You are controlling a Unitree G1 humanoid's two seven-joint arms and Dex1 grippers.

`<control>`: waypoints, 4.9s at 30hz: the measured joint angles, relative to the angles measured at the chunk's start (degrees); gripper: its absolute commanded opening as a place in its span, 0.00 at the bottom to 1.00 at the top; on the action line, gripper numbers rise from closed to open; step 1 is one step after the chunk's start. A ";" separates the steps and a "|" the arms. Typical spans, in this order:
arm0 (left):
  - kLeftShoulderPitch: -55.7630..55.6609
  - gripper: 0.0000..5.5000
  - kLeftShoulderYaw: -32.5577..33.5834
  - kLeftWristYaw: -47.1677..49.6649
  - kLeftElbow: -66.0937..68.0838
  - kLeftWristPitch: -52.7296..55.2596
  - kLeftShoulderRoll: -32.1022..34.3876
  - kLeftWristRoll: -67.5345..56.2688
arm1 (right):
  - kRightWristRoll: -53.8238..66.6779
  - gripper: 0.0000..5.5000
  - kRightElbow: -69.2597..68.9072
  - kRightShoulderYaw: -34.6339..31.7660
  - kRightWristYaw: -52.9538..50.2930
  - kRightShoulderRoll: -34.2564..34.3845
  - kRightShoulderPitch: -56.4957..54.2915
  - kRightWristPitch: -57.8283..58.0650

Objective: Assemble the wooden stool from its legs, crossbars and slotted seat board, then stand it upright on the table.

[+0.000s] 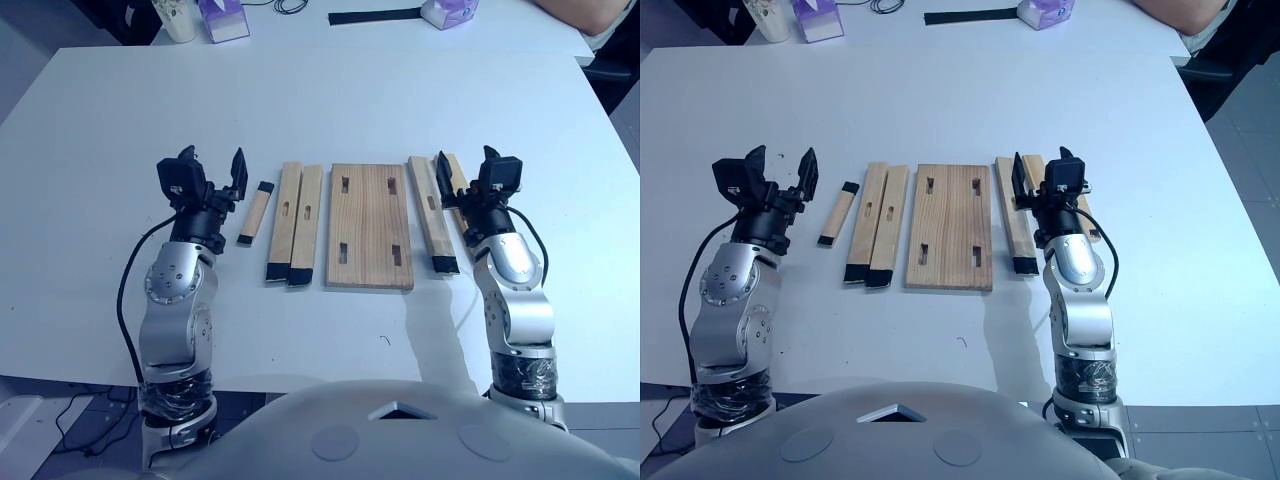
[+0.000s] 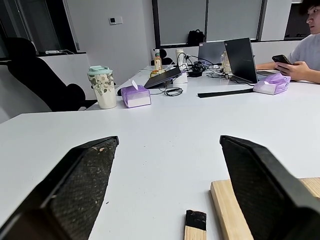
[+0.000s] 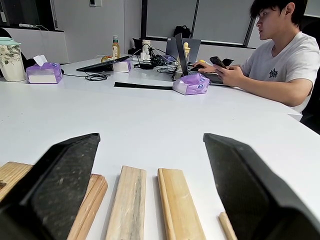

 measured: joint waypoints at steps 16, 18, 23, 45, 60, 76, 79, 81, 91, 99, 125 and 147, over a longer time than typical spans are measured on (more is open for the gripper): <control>0.01 0.68 0.15 -0.89 -0.45 1.77 1.46 -0.07 | -0.27 0.69 -1.01 0.05 -0.12 0.07 0.48 0.30; 0.01 0.68 0.16 -0.97 -0.45 2.18 1.52 -0.08 | -0.27 0.69 -1.05 0.05 -0.14 0.09 0.48 0.37; 0.01 0.68 0.14 -1.06 -0.46 2.52 1.54 -0.07 | -0.27 0.69 -1.04 0.04 -0.14 0.09 0.48 0.47; 7.99 0.60 3.51 -12.09 -7.06 21.14 14.22 -7.58 | -1.63 0.69 -3.61 0.00 -3.85 1.40 4.37 0.80; 6.37 0.60 2.34 -13.04 2.02 20.06 14.20 -6.80 | -1.63 0.69 -3.58 0.09 -2.99 0.33 3.61 1.23; 5.83 0.60 -1.20 -14.51 3.91 16.73 15.71 -4.58 | -2.02 0.69 -3.71 1.00 -2.92 0.44 3.88 2.27; 5.98 0.60 -1.25 -14.68 5.34 16.37 16.52 -4.13 | -2.21 0.69 -4.09 1.37 -2.74 0.39 4.47 2.51; 6.37 0.60 -1.41 -14.94 5.90 16.32 16.60 -4.14 | -2.20 0.69 -4.68 1.53 -2.31 0.27 4.50 2.58; 5.01 0.60 -1.57 -15.56 6.96 16.03 16.62 -4.24 | -2.19 0.69 -5.08 1.98 -1.24 -0.33 4.50 4.04; 4.19 0.60 -3.50 -17.90 9.70 15.90 16.81 -4.38 | -2.18 0.69 -4.09 1.93 -0.86 -0.71 4.38 4.00; -5.88 0.24 -3.06 -21.06 19.98 20.85 19.35 -5.79 | -2.59 0.69 -3.59 2.48 -1.01 -0.10 4.99 3.65; -15.87 0.24 18.29 -30.35 -1.16 30.43 21.82 -64.24 | 55.51 0.69 -1.07 -13.19 26.56 -14.15 -21.96 38.35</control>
